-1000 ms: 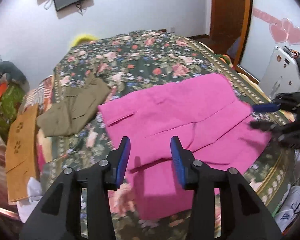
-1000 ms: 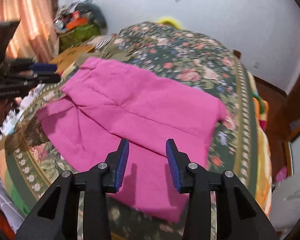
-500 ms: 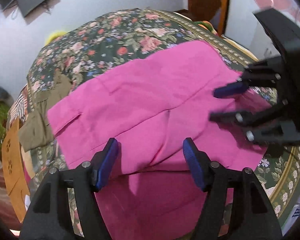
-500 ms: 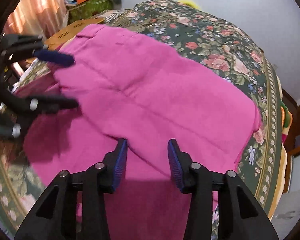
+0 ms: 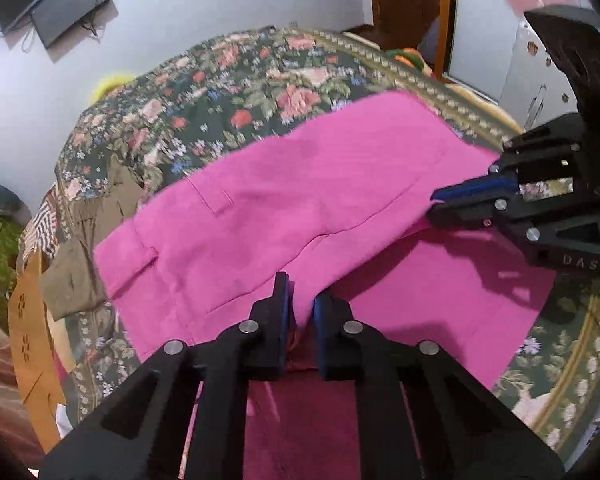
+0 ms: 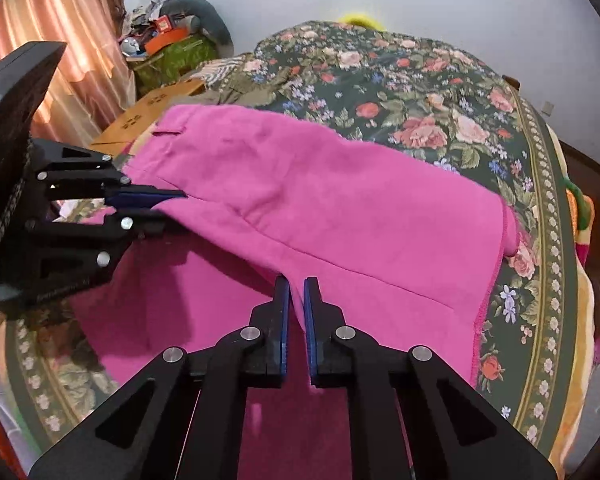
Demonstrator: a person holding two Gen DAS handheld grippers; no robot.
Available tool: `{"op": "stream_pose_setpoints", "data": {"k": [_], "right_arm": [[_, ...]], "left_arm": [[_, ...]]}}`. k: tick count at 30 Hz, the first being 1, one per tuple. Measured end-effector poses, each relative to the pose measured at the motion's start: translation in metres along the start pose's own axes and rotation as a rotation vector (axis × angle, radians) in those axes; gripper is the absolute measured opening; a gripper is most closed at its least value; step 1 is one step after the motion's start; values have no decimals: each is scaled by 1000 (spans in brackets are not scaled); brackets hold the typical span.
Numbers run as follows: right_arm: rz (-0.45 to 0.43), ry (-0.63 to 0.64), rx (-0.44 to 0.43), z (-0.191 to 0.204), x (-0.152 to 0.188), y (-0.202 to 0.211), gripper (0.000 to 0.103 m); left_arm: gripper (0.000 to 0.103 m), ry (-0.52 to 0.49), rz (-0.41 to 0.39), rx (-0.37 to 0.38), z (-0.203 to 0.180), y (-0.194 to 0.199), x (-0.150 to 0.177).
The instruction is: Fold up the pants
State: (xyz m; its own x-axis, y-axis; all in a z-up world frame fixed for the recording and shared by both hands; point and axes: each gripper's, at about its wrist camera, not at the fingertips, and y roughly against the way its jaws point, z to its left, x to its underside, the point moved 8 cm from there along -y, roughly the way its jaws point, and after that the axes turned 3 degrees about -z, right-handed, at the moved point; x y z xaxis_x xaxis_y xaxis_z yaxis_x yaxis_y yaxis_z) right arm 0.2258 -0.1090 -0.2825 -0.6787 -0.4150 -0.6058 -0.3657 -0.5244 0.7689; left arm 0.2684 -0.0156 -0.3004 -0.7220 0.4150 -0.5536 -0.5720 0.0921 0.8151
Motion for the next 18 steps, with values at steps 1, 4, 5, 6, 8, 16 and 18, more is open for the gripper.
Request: {"op": "stream_pose_setpoints", "data": {"k": [1, 4, 5, 6, 8, 16, 18], "right_arm": [[-6, 1, -1, 0, -2, 3, 6], [-34, 1, -5, 6, -5, 18, 6], [-40, 2, -7, 10, -5, 24, 6], [-44, 4, -5, 11, -5, 26, 6], [-48, 18, 0, 18, -1, 35, 6], [-34, 31, 13, 39, 26, 49, 6], [-32, 18, 11, 41, 34, 48, 6]], "left_arm": [[9, 3, -6, 3, 0, 4, -1], [9, 1, -25, 10, -4, 22, 0], [9, 0, -29, 12, -5, 26, 1], [9, 0, -31, 15, -7, 30, 3], [9, -2, -37, 19, -11, 39, 8], [9, -19, -6, 29, -33, 53, 37], [9, -23, 6, 22, -37, 51, 44]]}}
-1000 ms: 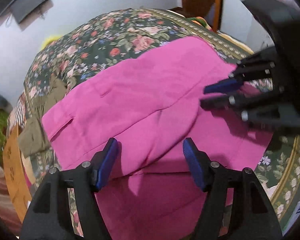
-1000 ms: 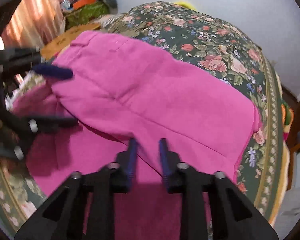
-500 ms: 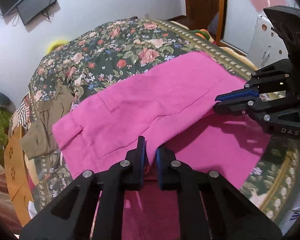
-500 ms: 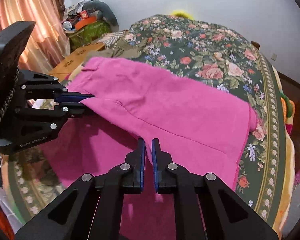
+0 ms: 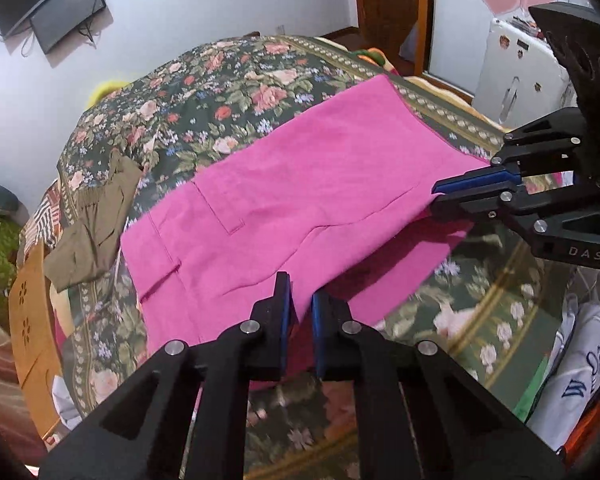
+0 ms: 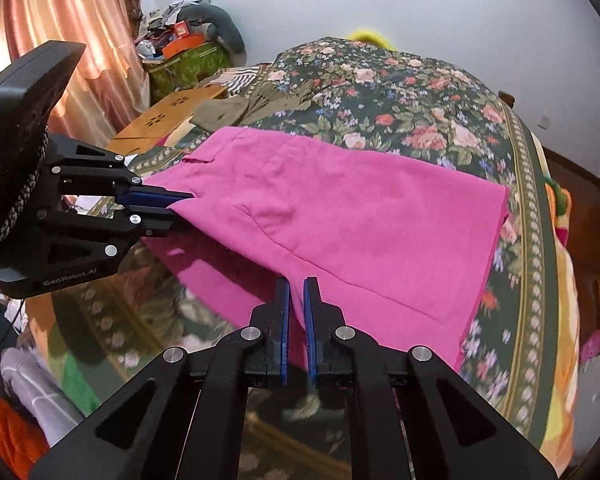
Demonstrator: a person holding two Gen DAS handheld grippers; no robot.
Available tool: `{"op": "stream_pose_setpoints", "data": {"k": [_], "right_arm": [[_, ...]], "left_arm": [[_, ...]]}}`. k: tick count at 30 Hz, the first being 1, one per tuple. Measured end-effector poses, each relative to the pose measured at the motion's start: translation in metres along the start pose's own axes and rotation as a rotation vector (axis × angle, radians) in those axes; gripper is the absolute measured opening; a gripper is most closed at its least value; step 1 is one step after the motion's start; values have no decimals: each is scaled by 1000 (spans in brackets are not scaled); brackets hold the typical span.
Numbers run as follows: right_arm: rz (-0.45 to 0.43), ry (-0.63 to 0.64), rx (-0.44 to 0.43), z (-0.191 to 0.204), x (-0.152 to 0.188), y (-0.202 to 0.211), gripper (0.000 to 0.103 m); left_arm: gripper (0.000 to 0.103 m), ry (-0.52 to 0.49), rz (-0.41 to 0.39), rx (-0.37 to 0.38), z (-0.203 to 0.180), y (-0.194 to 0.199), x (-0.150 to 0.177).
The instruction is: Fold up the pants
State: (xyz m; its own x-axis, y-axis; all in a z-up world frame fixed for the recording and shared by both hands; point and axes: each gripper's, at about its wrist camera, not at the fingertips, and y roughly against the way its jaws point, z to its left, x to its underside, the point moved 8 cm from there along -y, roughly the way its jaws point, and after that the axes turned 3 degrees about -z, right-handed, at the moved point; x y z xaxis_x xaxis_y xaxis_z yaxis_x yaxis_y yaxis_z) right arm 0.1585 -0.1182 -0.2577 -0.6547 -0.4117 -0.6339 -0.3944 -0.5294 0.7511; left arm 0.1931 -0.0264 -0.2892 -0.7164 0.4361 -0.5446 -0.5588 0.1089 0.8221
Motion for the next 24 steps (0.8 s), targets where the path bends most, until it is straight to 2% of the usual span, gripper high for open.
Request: {"op": "stream_pose_setpoints", "data": {"k": [5, 8, 9, 10, 12, 15, 17, 18, 20, 24], "right_arm": [[51, -7, 5, 6, 20, -8, 6], [69, -7, 9, 7, 27, -7, 6], [72, -8, 11, 7, 28, -5, 6], [73, -12, 14, 7, 28, -2, 6], [66, -33, 22, 3, 27, 5, 7], [21, -82, 32, -7, 22, 21, 7], [-3, -96, 59, -12, 19, 28, 14], [-11, -97, 80, -15, 18, 31, 16], [-29, -96, 116, -22, 17, 35, 20], [-34, -139, 139, -35, 23, 38, 21]], "left_arm": [[11, 42, 51, 22, -3, -8, 16], [15, 81, 59, 60, -3, -1, 22], [21, 92, 55, 73, -2, 3, 22], [32, 104, 49, 87, -1, 9, 23], [46, 122, 17, 80, 5, 23, 23], [48, 148, -26, 40, 21, 43, 23], [57, 179, -34, 10, 38, 49, 23], [66, 201, -39, -20, 49, 51, 23], [68, 258, -42, -47, 68, 51, 25], [68, 435, 15, 33, 91, 33, 40]]}}
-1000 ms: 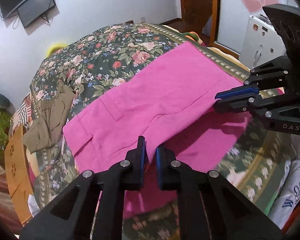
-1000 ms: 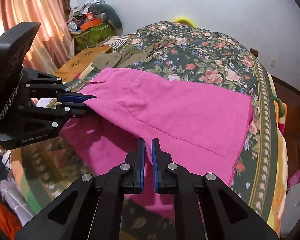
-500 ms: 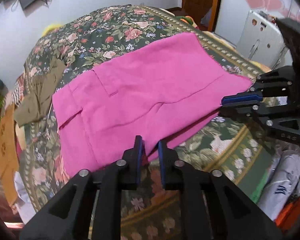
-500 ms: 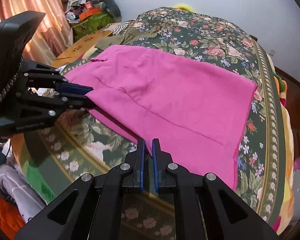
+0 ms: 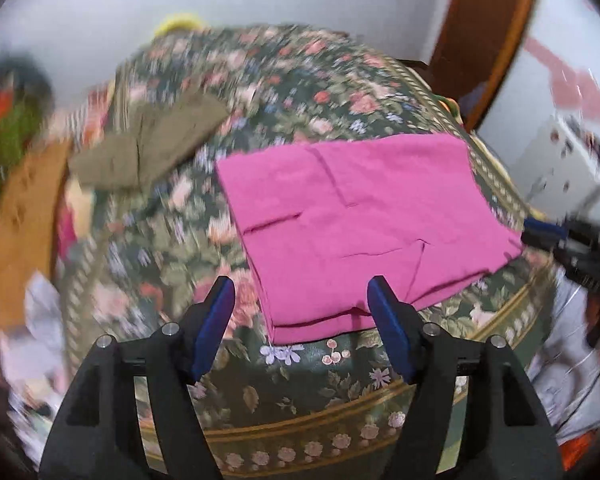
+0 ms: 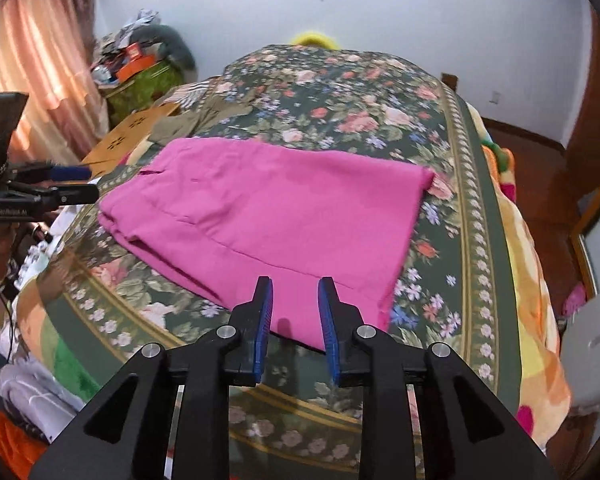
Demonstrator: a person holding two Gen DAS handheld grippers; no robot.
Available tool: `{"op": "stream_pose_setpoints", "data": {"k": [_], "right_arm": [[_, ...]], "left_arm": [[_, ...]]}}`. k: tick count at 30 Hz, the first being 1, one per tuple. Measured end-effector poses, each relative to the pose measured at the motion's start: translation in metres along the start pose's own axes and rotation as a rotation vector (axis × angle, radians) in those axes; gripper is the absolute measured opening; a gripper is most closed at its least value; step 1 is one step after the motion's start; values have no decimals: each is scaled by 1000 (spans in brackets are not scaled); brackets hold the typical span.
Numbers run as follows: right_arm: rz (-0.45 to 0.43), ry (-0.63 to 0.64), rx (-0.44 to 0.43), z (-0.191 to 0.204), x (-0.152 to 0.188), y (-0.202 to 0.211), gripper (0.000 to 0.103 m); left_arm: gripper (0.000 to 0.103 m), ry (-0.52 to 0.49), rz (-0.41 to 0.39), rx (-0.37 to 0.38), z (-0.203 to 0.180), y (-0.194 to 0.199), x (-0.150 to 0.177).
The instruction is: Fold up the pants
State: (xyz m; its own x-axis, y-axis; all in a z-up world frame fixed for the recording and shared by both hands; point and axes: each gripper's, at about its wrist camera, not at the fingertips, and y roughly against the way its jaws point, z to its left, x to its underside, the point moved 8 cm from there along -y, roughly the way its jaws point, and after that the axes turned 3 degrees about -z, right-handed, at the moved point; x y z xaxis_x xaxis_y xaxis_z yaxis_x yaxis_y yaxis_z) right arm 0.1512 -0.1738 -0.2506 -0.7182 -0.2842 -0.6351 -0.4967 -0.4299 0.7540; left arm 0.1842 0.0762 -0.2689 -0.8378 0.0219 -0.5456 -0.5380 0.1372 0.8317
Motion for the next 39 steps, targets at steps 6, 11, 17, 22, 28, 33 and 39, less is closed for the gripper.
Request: {"op": "stream_pose_setpoints", "data": {"k": [6, 11, 17, 22, 28, 33, 39], "right_arm": [[50, -77, 45, -23, 14, -18, 21], [105, -81, 41, -28, 33, -35, 21], [118, -101, 28, -31, 36, -33, 21], [115, -103, 31, -31, 38, -35, 21], [160, -93, 26, -33, 29, -35, 21], [117, -76, 52, -40, 8, -28, 28], [36, -76, 81, -54, -30, -27, 34]], "left_arm": [[47, 72, 74, 25, 3, -28, 15], [37, 39, 37, -23, -2, -29, 19], [33, 32, 34, -46, 7, -26, 22], [35, 63, 34, -17, 14, -30, 29], [46, 21, 15, -39, 15, -17, 16], [56, 2, -46, -94, 26, -7, -17], [59, 40, -75, -123, 41, -19, -60]]}}
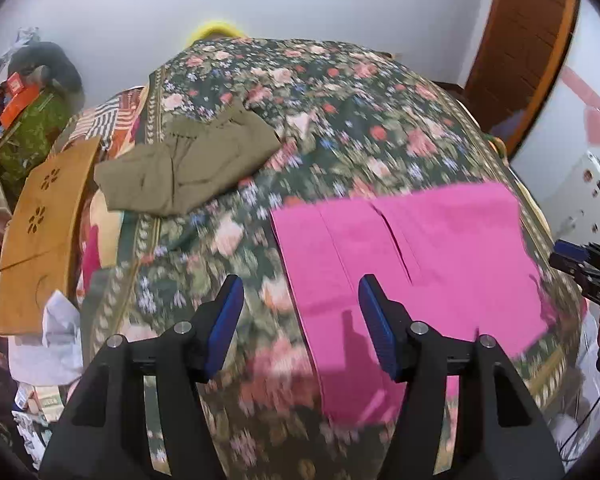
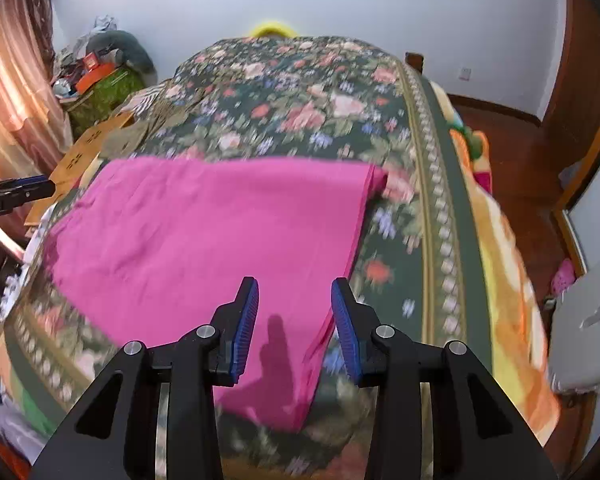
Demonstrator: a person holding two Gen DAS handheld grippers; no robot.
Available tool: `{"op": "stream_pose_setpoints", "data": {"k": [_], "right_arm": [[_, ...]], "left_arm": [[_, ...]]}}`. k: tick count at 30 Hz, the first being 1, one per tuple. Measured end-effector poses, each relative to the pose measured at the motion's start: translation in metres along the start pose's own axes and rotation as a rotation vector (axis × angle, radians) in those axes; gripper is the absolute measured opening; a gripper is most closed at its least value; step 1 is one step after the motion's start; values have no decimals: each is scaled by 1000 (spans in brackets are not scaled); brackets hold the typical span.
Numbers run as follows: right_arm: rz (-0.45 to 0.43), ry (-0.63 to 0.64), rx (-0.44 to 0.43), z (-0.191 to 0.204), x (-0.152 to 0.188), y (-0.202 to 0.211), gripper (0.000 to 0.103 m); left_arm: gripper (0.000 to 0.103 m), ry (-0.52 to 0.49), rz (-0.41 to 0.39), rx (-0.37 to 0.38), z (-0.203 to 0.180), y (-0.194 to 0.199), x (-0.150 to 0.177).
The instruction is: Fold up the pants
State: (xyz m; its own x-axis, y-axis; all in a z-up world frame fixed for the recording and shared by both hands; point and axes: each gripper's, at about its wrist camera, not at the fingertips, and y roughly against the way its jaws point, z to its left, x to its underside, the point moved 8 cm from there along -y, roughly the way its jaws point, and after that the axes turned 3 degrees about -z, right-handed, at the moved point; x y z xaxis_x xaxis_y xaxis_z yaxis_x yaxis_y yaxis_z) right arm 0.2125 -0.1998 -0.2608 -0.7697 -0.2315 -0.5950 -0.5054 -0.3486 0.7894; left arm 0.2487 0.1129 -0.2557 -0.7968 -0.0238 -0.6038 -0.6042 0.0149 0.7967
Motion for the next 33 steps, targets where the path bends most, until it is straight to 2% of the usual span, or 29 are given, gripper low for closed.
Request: {"op": "stream_pose_setpoints", "data": {"k": [2, 6, 13, 15, 18, 19, 21, 25, 27, 29, 30, 33], "right_arm": [[-15, -4, 7, -5, -15, -6, 35], [-56, 8, 45, -16, -37, -18, 37], [-53, -18, 59, -43, -63, -57, 39], [-42, -28, 52, -48, -68, -72, 39], [0, -9, 51, -50, -67, -92, 39], [23, 1, 54, -52, -63, -100, 39], [58, 25, 57, -54, -56, -112, 39], [54, -10, 59, -69, -50, -111, 39], [69, -18, 64, -73, -49, -107, 39], [78, -3, 94, -73, -52, -98, 39], [68, 9, 97, -70, -54, -93, 39], [5, 33, 60, -51, -69, -73, 40]], "left_arm": [[59, 23, 12, 0, 4, -13, -12], [59, 61, 32, 51, 5, -36, -27], [59, 46, 70, 45, -1, -77, -35], [59, 24, 75, 26, -3, -86, -31], [59, -10, 96, -40, 1, -101, -21], [62, -15, 106, -57, 5, -106, -15], [65, 11, 98, -36, 10, -109, -10], [68, 69, 87, -10, 17, -107, -4], [67, 49, 86, -49, 18, -103, -5], [62, 1, 80, -104, 19, -96, -8], [55, -16, 77, -101, 18, -93, -11], [54, -13, 41, -54, 8, -78, -24]]}}
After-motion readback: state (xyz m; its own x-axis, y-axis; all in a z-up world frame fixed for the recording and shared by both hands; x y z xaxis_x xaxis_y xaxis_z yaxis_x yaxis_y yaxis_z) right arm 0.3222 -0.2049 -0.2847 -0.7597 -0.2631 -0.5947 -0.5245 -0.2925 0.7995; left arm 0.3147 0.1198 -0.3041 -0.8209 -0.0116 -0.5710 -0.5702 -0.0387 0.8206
